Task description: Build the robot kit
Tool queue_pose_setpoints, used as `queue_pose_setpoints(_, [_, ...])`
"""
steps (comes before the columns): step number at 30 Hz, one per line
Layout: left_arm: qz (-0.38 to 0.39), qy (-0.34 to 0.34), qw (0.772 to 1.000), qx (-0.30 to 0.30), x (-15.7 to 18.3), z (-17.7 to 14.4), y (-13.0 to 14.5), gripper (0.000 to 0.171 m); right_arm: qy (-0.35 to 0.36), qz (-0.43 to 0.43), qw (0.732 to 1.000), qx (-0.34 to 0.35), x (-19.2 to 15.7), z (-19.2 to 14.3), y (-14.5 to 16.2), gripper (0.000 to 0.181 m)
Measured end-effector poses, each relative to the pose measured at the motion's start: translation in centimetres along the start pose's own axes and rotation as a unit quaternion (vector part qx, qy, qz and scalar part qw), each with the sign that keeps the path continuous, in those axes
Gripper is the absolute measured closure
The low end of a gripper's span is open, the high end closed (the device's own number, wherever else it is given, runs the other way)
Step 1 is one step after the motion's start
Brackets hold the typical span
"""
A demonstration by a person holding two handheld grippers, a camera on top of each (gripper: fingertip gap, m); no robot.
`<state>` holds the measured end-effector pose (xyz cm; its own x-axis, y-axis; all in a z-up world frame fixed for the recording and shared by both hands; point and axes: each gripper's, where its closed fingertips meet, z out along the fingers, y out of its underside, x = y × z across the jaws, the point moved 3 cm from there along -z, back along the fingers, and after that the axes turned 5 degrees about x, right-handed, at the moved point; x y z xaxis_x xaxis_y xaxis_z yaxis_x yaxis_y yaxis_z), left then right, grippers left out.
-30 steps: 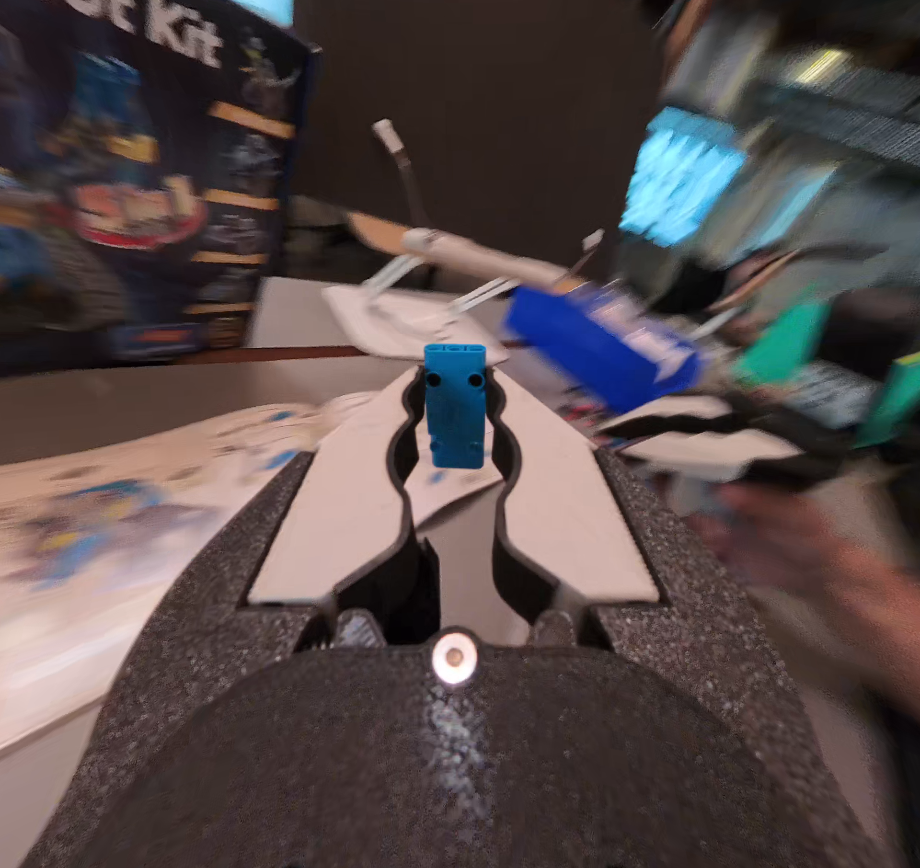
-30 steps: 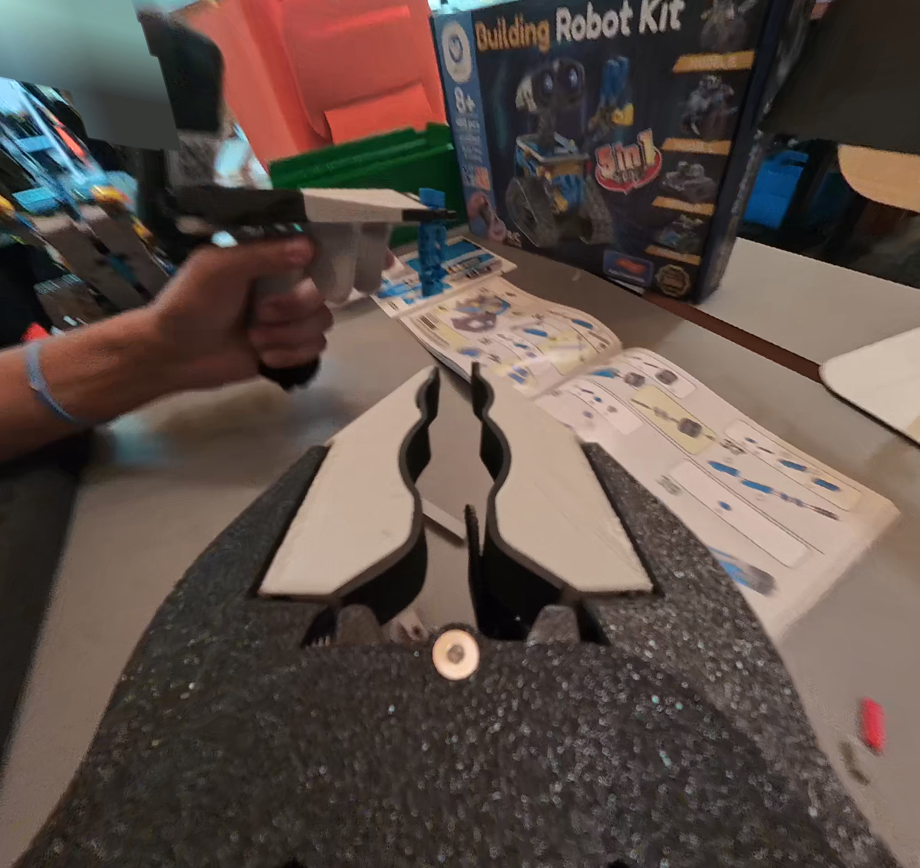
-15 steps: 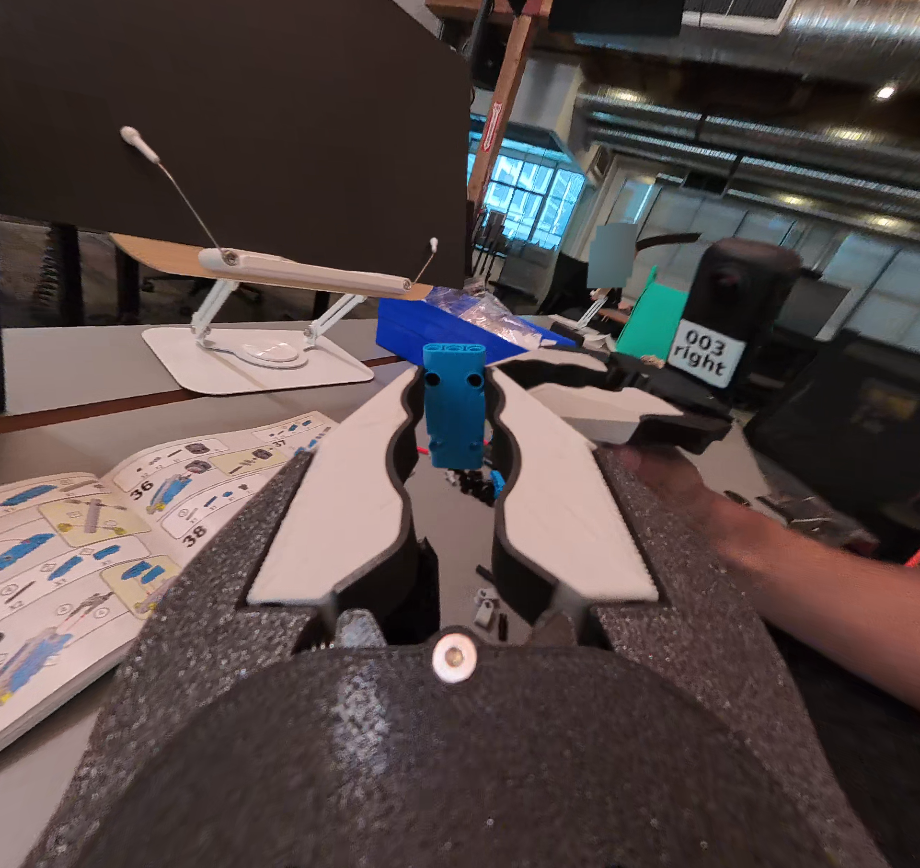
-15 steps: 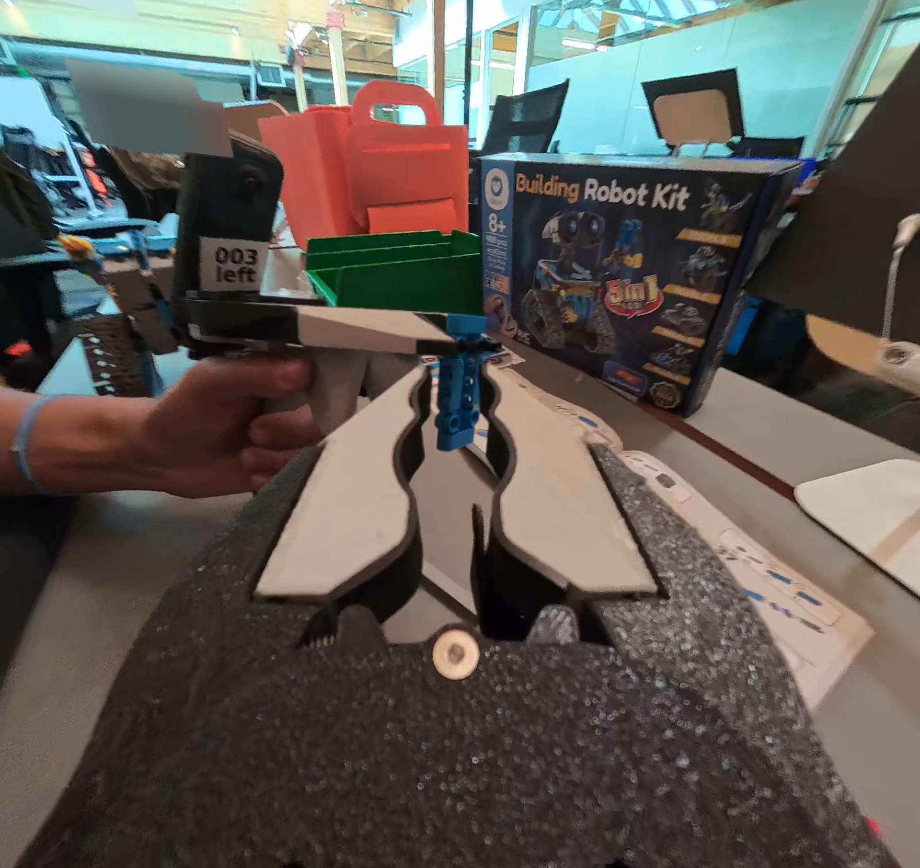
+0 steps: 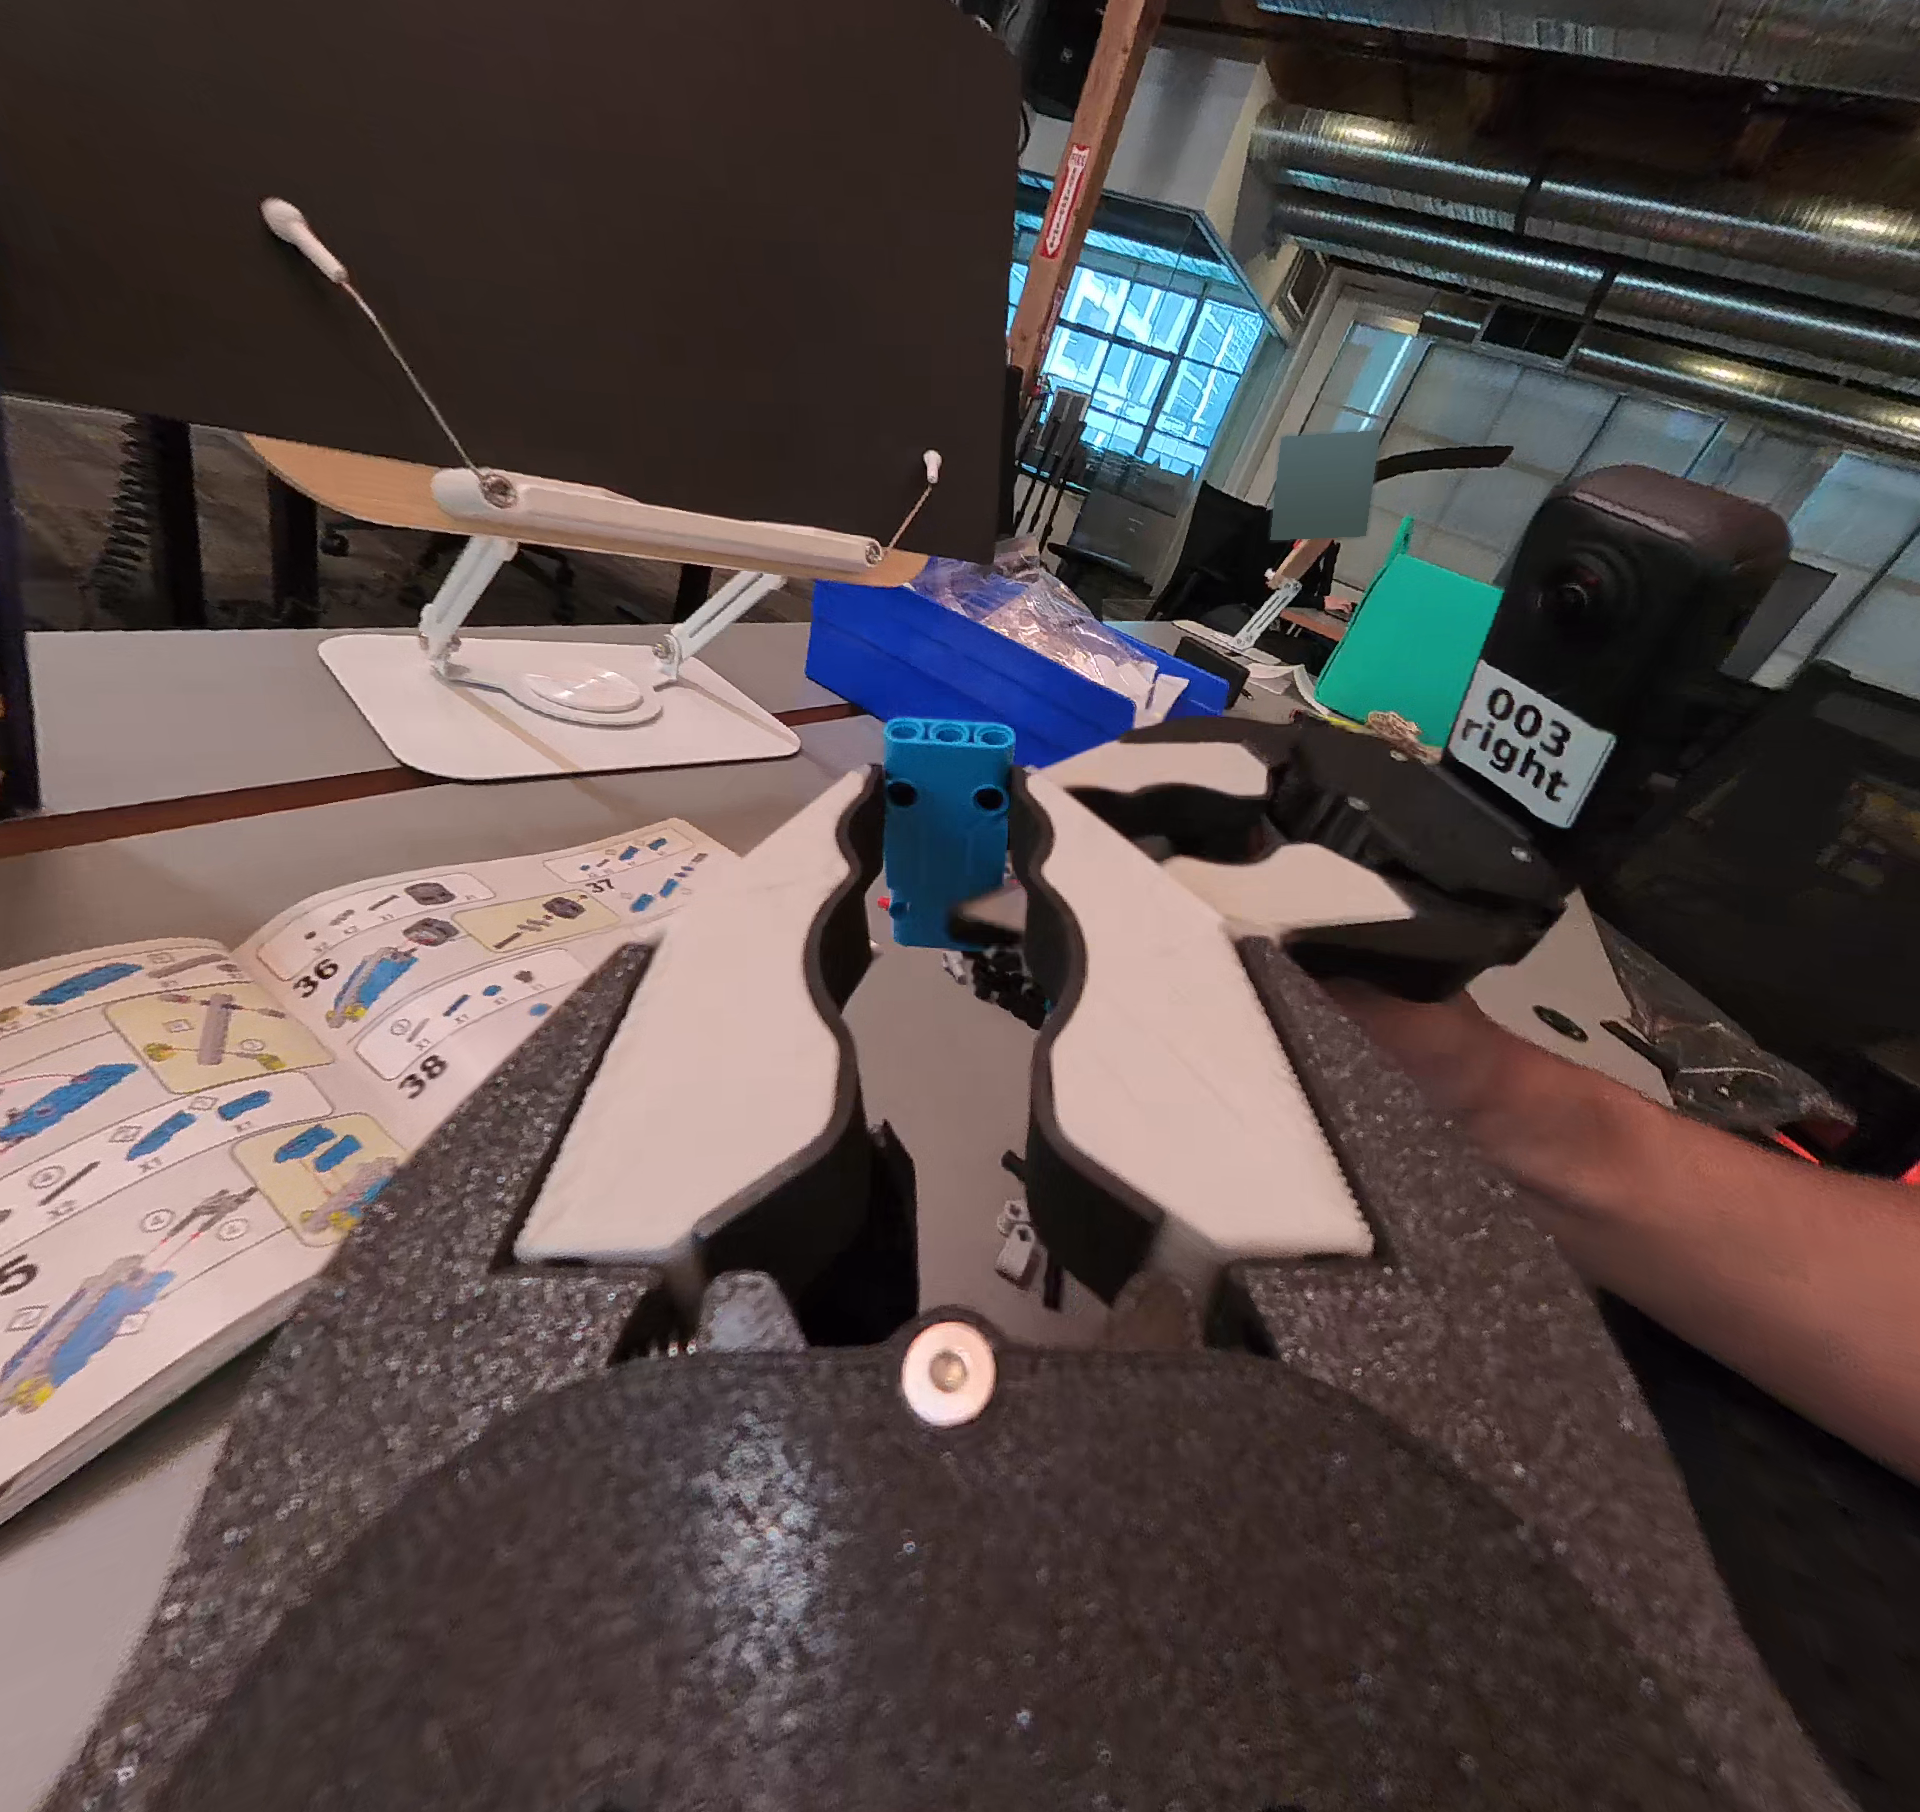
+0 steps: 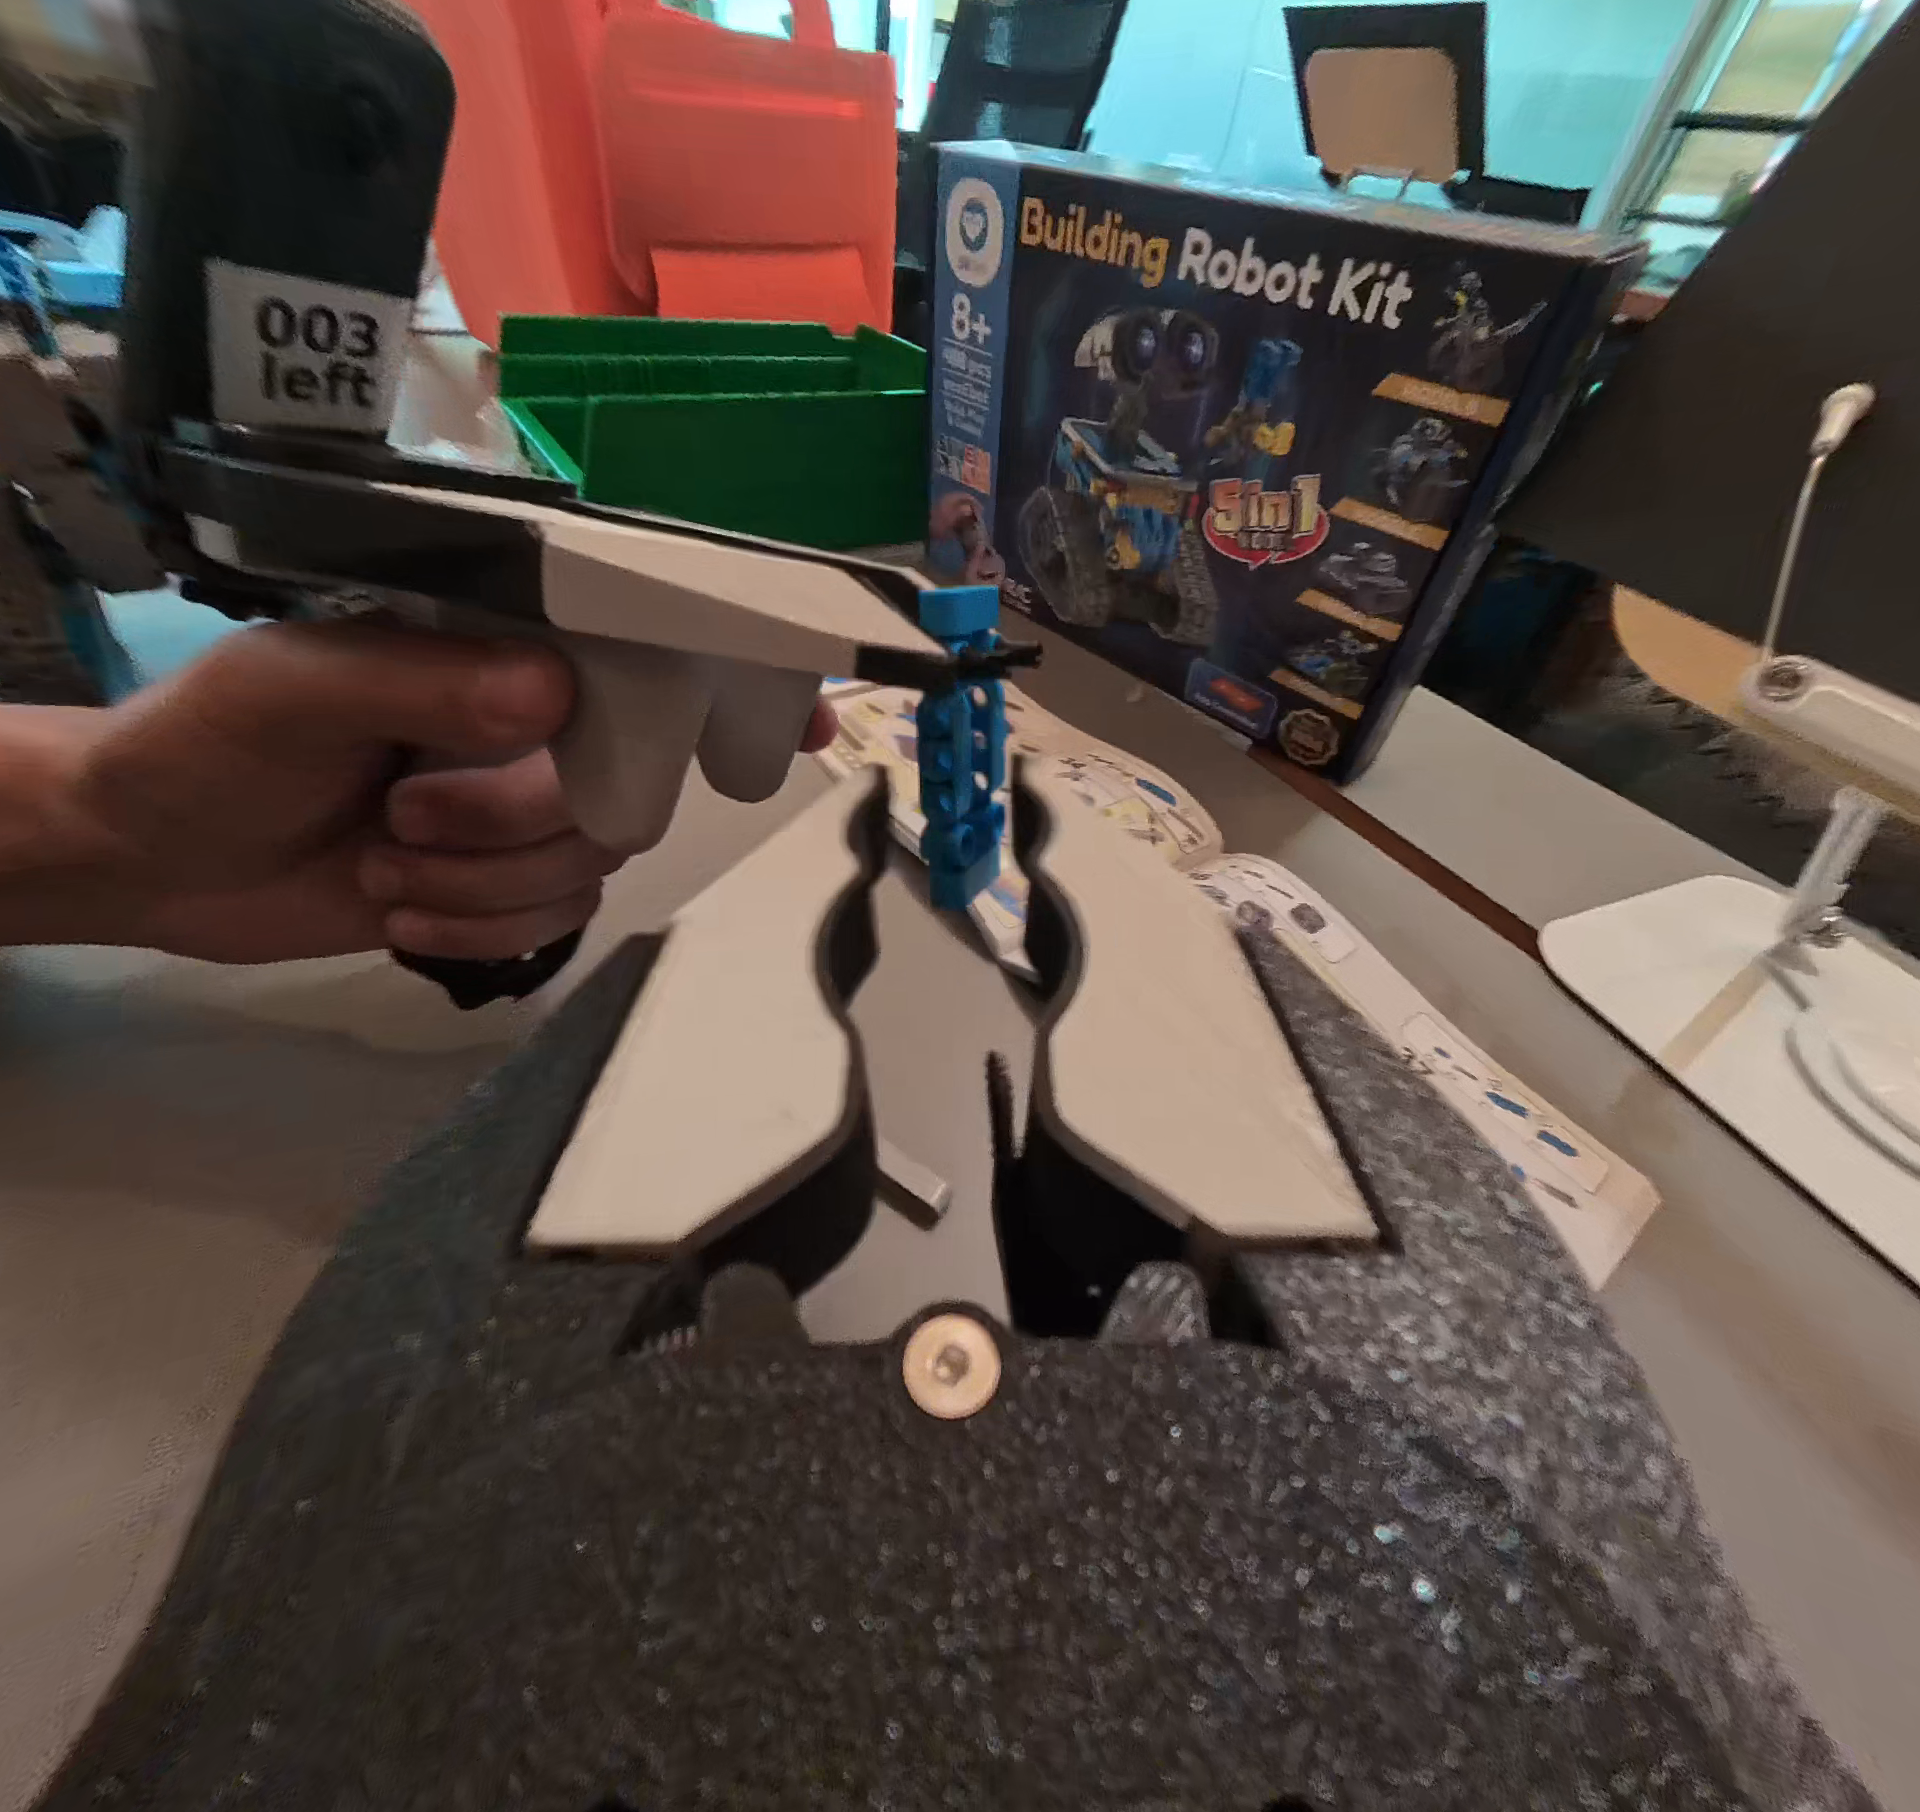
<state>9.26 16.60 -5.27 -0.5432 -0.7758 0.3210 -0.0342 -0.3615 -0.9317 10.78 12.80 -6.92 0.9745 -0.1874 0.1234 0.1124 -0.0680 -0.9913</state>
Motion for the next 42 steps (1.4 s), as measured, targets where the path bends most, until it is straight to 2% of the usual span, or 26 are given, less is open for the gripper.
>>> queue_pose_setpoints(1, [0.002,-0.002,1.000,-0.001,0.0,0.1,0.1,0.148,0.009,-0.013,1.000,0.000,0.0,0.0,0.1,0.168])
queue_pose_setpoints(3, [-0.004,0.009,1.000,0.002,0.1,0.0,-0.1,0.148,0.007,-0.002,1.000,0.009,0.4,-0.2,0.0,0.173])
queue_pose_setpoints(4, [-0.025,0.024,0.999,0.009,0.1,-0.1,-0.4,0.146,-0.012,0.038,0.999,0.018,0.5,-0.3,-0.2,0.174])
queue_pose_setpoints(5, [-0.057,0.040,0.997,0.020,0.1,-0.2,-0.8,0.136,-0.035,0.091,0.995,0.034,0.5,-0.4,-0.5,0.174])
queue_pose_setpoints(8, [-0.181,0.113,0.976,0.049,0.2,-0.6,-1.9,0.115,-0.138,0.222,0.958,0.119,-0.4,-1.2,-2.4,0.174])
queue_pose_setpoints(10, [-0.242,0.170,0.953,0.065,0.9,-0.9,-2.5,0.117,-0.192,0.263,0.934,0.150,-1.3,-1.5,-3.3,0.175])
queue_pose_setpoints(12, [-0.267,0.215,0.937,0.073,1.9,-1.2,-2.8,0.121,-0.238,0.282,0.915,0.164,-2.3,-1.7,-3.9,0.174])
queue_pose_setpoints(16, [-0.214,0.235,0.946,0.060,3.0,-1.5,-2.8,0.137,-0.258,0.279,0.914,0.141,-3.1,-1.5,-3.4,0.174])
queue_pose_setpoints(21, [-0.120,0.221,0.967,0.031,2.8,-2.2,-3.0,0.144,-0.288,0.275,0.911,0.110,-3.5,-1.9,-3.0,0.174])
queue_pose_setpoints(25, [-0.062,0.226,0.972,0.009,3.2,-2.6,-2.9,0.151,-0.299,0.275,0.910,0.078,-3.6,-2.0,-2.3,0.174])
queue_pose_setpoints(30, [-0.039,0.235,0.971,-0.018,3.9,-2.5,-1.9,0.155,-0.318,0.282,0.902,0.077,-4.1,-2.1,-2.3,0.174])
queue_pose_setpoints(32, [-0.036,0.240,0.970,-0.023,4.1,-2.5,-1.7,0.164,-0.318,0.272,0.906,0.067,-4.4,-1.9,-2.0,0.174])
queue_pose_setpoints(42, [-0.017,0.229,0.973,-0.012,4.2,-2.3,-1.7,0.164,-0.312,0.274,0.906,0.079,-4.0,-2.0,-2.0,0.175])
